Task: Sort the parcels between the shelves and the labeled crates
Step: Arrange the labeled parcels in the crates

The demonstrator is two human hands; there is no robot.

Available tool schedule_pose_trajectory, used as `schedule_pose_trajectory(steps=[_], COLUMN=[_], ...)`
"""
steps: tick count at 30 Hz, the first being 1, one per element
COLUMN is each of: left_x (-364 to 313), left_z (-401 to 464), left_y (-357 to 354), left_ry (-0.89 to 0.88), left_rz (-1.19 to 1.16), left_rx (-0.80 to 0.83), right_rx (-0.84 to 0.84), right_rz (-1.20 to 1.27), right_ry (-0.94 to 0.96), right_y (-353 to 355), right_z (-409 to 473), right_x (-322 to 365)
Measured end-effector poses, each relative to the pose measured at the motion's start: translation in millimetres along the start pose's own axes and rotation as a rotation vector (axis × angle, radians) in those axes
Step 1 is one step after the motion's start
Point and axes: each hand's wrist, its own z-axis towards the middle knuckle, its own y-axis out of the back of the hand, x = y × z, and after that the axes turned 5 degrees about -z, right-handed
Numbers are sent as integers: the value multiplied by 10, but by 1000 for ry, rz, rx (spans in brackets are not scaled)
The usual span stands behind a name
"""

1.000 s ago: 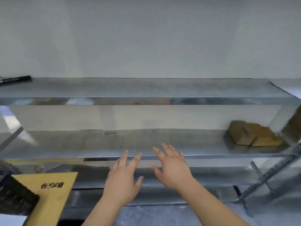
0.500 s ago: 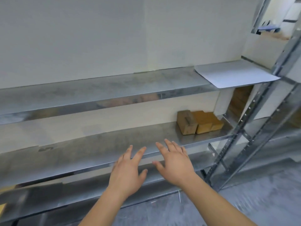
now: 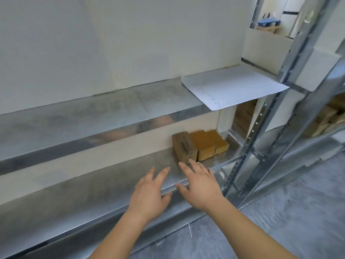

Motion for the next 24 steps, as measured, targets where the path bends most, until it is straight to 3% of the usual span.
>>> schedule_pose_trajectory(steps=[12,19,24], left_x=[3,-41,-187], left_z=[1556,2008,2040], left_y=[-417,-700,-842], left_ry=[-14,16,43], left_rz=[-102,-306,-445], left_rx=[109,215,72], right_rx=[74,163,118], right_rz=[-136,-136,-180], right_ry=[-24,-5,79], right_y=[-5,-229,-238], right_z=[1188,1587,1600], right_x=[-659,-803,-992])
